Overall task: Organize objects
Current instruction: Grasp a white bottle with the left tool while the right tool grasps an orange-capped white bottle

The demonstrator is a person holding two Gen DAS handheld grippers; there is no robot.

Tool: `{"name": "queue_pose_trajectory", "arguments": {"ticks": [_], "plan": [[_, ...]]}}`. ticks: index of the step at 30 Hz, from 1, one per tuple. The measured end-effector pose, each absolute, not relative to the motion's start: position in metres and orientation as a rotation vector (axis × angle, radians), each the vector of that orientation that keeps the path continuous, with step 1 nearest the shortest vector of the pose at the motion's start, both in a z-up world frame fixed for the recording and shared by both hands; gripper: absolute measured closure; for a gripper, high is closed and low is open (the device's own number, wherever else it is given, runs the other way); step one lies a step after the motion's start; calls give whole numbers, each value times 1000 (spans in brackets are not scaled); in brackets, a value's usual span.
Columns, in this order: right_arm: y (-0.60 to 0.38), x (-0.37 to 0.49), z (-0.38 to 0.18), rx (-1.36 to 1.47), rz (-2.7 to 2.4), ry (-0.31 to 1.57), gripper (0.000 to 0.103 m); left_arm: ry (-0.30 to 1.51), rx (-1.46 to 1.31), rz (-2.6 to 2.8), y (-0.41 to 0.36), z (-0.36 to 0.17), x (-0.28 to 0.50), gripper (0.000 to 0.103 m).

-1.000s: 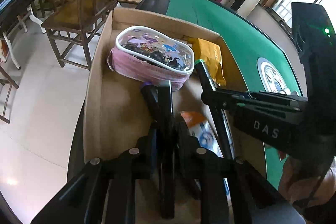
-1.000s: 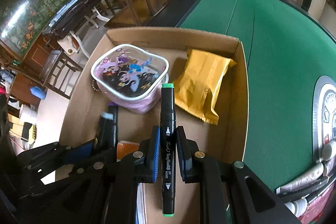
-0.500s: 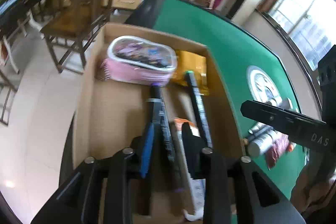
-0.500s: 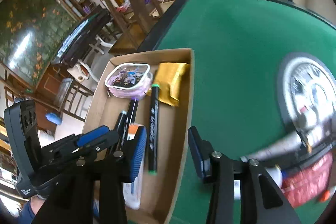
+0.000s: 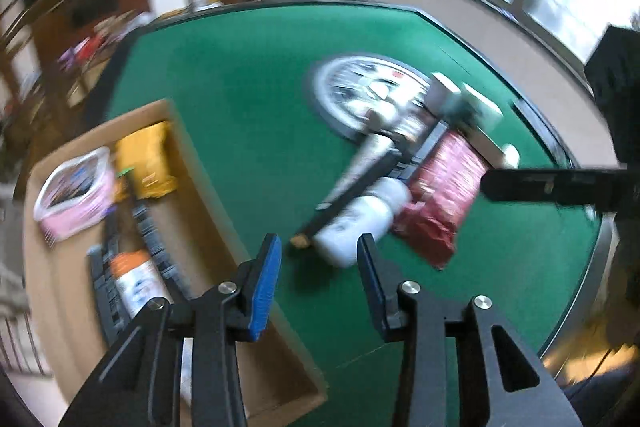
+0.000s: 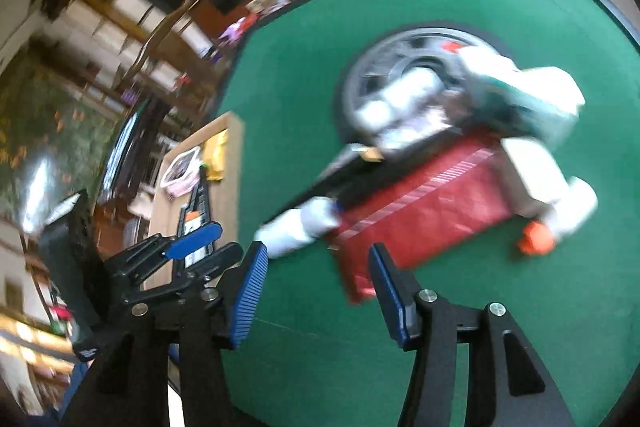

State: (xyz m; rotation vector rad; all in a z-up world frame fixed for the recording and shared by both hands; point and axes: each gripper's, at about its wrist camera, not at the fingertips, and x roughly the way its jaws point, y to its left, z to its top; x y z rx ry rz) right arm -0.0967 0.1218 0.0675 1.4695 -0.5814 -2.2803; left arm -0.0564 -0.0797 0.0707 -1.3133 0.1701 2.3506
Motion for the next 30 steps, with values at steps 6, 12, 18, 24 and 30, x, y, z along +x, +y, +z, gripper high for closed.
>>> {"name": "queue_pose_trajectory", "arguments": {"ticks": [6,12,18,24,30], "plan": [[187,-72,68,1488,-2349,-636,39,476,-1341,2229,-29,46,-63,63],[248,-58,48,1564,-2404,-753,39,577,-1384,2151,-10,27,-69,63],[274,-68,34,1617,-2429,-802,39,452,-1485,2150,15,15,-48,70],[267,-98,23,1682,-2419,-801,40,342,-1559,2240,19,16,-33,70],[250,-133,10,1764,-2494,-589,72,347,-1576,2249,20,15,-31,70]]}}
